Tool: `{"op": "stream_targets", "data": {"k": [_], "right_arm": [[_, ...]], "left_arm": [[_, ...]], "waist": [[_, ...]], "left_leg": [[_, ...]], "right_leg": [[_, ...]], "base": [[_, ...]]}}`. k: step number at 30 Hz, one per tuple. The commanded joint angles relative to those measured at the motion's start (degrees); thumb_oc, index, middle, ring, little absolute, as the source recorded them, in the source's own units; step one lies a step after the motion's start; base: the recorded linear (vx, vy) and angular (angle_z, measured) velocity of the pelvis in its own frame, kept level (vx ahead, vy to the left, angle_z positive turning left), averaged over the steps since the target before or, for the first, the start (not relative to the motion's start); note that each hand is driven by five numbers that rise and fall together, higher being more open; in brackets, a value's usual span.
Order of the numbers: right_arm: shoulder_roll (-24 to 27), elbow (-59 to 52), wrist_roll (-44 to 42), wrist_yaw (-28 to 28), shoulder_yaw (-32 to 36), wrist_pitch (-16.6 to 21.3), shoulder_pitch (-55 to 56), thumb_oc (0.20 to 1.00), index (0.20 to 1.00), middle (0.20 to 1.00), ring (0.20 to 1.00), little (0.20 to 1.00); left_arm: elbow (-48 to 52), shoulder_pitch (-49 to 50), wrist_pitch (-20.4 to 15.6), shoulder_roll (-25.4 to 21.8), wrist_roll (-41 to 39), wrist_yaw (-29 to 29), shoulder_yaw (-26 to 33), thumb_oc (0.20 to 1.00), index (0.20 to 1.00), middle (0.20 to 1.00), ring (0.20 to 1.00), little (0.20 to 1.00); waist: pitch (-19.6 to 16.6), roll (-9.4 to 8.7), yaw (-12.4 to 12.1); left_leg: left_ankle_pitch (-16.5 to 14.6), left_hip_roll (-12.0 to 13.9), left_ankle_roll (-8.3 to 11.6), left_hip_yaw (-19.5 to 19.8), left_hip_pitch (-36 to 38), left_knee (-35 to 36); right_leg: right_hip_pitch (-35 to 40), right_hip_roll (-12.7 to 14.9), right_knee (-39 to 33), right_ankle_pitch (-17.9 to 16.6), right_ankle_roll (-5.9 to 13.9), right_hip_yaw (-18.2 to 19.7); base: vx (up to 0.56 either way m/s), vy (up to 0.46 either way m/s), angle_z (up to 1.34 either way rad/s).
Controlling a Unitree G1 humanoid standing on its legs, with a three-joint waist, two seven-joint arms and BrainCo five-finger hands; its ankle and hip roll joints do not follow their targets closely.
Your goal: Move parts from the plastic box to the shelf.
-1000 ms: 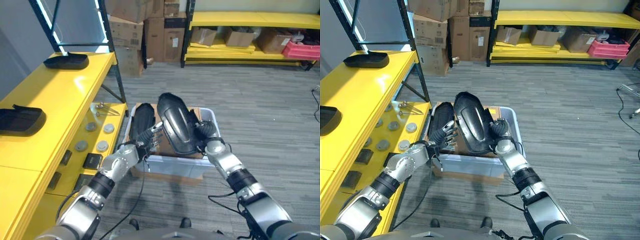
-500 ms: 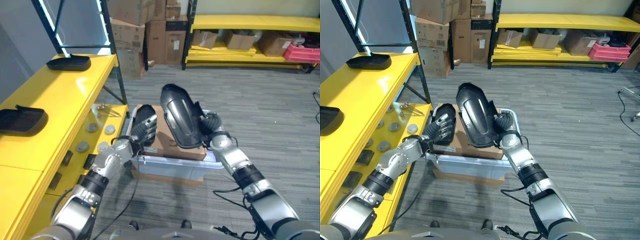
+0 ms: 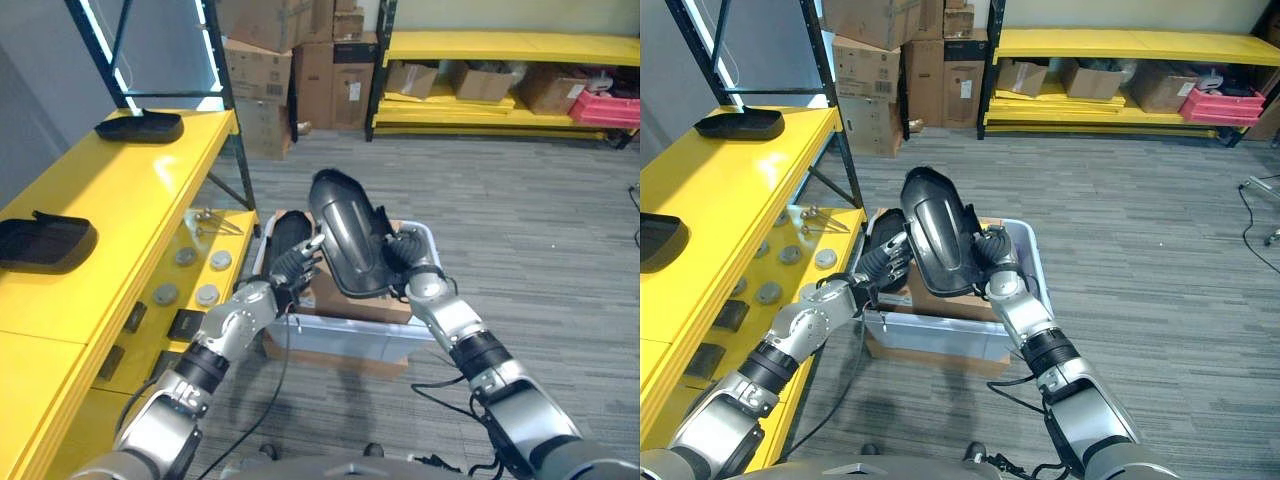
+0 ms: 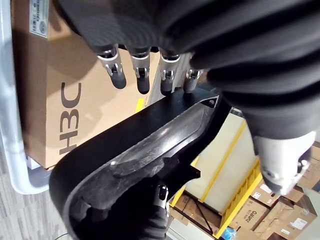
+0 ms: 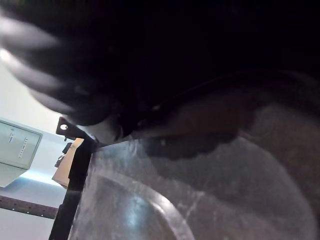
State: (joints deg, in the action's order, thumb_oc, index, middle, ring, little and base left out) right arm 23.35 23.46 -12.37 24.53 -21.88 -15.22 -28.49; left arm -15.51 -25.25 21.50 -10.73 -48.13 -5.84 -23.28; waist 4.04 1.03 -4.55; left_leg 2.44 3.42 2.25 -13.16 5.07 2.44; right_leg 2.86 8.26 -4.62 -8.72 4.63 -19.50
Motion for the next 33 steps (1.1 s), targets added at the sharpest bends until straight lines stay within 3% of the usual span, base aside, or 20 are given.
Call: {"op": "stream_targets", "data": {"k": [1, 12, 13, 16, 18, 19, 24, 33], "right_arm": [[-1.41, -0.81, -2.04, 1.49, -1.38, 5.31, -10.37, 0.200, 0.200, 0.200, 0.200, 0.200], [-2.66, -0.77, 0.01, 0.02, -3.41, 5.07, -14.06, 0.200, 0.200, 0.200, 0.200, 0.200], [-3.07, -0.87, 0.30, 0.71, -3.90, 5.15, -14.55, 0.200, 0.200, 0.200, 0.200, 0.200], [-3.21, -1.56, -0.29, 1.88, -3.90, 4.56, -14.75, 0.200, 0.200, 0.200, 0.200, 0.200], [-1.59, -3.73, -2.94, 3.16, -2.32, 3.95, -14.26, 0.200, 0.200, 0.200, 0.200, 0.200], [-0.08, -6.43, -2.74, 2.94, -0.46, 3.67, -12.86, 0.200, 0.200, 0.200, 0.200, 0.200], [2.20, -8.56, -0.46, 1.81, 1.85, 2.99, -10.46, 0.200, 0.200, 0.200, 0.200, 0.200], [3.28, -9.77, 0.41, 0.92, 3.79, 6.74, -7.76, 0.200, 0.200, 0.200, 0.200, 0.200]], "left_arm": [[-2.75, -8.70, -3.15, 2.79, 1.14, 0.53, -5.40, 1.000, 1.000, 1.000, 1.000, 1.000], [-1.06, -10.92, -3.43, 5.11, -4.01, 1.86, -8.11, 1.000, 1.000, 1.000, 1.000, 1.000], [-0.02, -11.19, -5.66, 5.62, -4.08, -0.78, -8.92, 1.000, 1.000, 1.000, 1.000, 1.000], [0.97, -11.56, -7.00, 5.75, -3.49, -3.24, -8.49, 1.000, 1.000, 1.000, 1.000, 1.000], [3.07, -11.14, -10.11, 4.31, -3.00, -6.83, -6.11, 1.000, 1.000, 1.000, 1.000, 1.000], [2.99, -10.14, -9.79, 2.36, -4.06, -6.53, -3.04, 1.000, 1.000, 1.000, 1.000, 1.000], [3.97, -7.94, -10.10, 0.83, -2.57, -1.47, -0.02, 1.000, 1.000, 1.000, 1.000, 1.000], [6.56, -6.26, -7.96, -1.50, -0.57, -4.28, 0.99, 1.000, 1.000, 1.000, 1.000, 1.000]], "waist": [[-3.71, -0.78, -1.31], [-4.04, -0.91, -1.07], [-4.03, -0.92, -1.02], [-3.98, -0.96, -0.98], [-4.05, -1.12, -1.00], [-4.02, -1.19, -0.93], [-4.08, -1.15, -1.13], [-3.85, -1.06, -1.01]], "left_leg": [[-1.32, 2.43, 2.00, 1.77, -2.43, -0.77], [-1.38, 2.53, 2.06, 1.62, -2.00, -0.62], [-1.39, 2.48, 2.06, 1.67, -2.00, -0.66], [-1.41, 2.46, 2.06, 1.64, -1.86, -0.58], [-1.49, 2.48, 2.17, 1.75, -1.75, -0.58], [-1.52, 2.47, 2.15, 1.73, -1.71, -0.70], [-1.48, 2.31, 2.02, 1.81, -1.74, -0.49], [-1.36, 2.34, 1.92, 1.56, -1.75, -0.44]], "right_leg": [[2.55, 4.09, 3.24, 6.93, 6.50, -0.87], [2.67, 4.11, 3.20, 6.80, 6.49, -0.80], [2.66, 4.05, 3.26, 6.82, 6.46, -0.72], [2.78, 4.06, 3.21, 6.81, 6.48, -0.73], [2.93, 4.05, 3.18, 6.94, 6.48, -0.76], [2.95, 4.07, 3.34, 7.10, 6.41, -0.85], [3.06, 4.00, 3.10, 7.13, 6.26, -0.99], [2.97, 3.95, 3.17, 7.10, 6.33, -0.93]], "base": [[0.00, 0.000, 0.00], [0.00, 0.000, 0.00], [0.00, 0.000, 0.00], [0.00, 0.000, 0.00], [0.02, 0.006, 0.00], [0.00, 0.000, 0.00], [0.00, 0.000, 0.00], [0.00, 0.000, 0.00]]}}
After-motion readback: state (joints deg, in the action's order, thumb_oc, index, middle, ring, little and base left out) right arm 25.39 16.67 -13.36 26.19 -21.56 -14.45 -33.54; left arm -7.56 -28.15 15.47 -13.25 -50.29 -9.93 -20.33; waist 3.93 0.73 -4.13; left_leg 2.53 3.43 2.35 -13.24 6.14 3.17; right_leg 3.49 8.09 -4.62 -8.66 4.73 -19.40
